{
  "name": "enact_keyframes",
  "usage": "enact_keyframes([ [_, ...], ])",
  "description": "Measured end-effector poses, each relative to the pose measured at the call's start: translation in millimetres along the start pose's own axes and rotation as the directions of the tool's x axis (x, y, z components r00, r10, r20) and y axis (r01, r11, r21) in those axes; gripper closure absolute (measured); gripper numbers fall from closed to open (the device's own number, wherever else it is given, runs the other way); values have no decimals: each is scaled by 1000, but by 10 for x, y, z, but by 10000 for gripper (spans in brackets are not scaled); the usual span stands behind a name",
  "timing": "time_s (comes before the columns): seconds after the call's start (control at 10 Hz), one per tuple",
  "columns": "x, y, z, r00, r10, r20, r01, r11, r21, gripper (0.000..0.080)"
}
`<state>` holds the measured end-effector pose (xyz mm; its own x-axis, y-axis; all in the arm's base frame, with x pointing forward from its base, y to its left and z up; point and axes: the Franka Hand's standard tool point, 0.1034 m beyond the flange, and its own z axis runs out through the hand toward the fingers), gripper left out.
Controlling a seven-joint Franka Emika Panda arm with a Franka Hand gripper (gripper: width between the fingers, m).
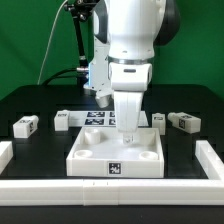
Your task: Assemble one leg
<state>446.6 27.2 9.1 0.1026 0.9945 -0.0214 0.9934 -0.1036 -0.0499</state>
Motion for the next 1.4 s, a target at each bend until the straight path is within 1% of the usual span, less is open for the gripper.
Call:
enact_keyframes([
  [0.1,9,-7,21,1000,3,-1,-3,1000,1,150],
  [0.3,64,-6,7,1000,24,-1,-24,1000,-2,150],
  [0.4,54,-10,15,1000,25,-1,-25,1000,0,274],
  [0.5,49,-11,18,1000,26,-1,-26,1000,1,274],
  [0.7,48,-12,19,1000,26,-1,-26,1000,1,549],
  [0.8,48,-12,19,1000,26,-1,-26,1000,1,549],
  [0.9,52,-1,11,1000,26,-2,-26,1000,-4,723],
  [1.0,54,11,6,1000,26,-4,-26,1000,-9,740],
  [1.4,55,16,4,1000,26,-5,-26,1000,-11,740],
])
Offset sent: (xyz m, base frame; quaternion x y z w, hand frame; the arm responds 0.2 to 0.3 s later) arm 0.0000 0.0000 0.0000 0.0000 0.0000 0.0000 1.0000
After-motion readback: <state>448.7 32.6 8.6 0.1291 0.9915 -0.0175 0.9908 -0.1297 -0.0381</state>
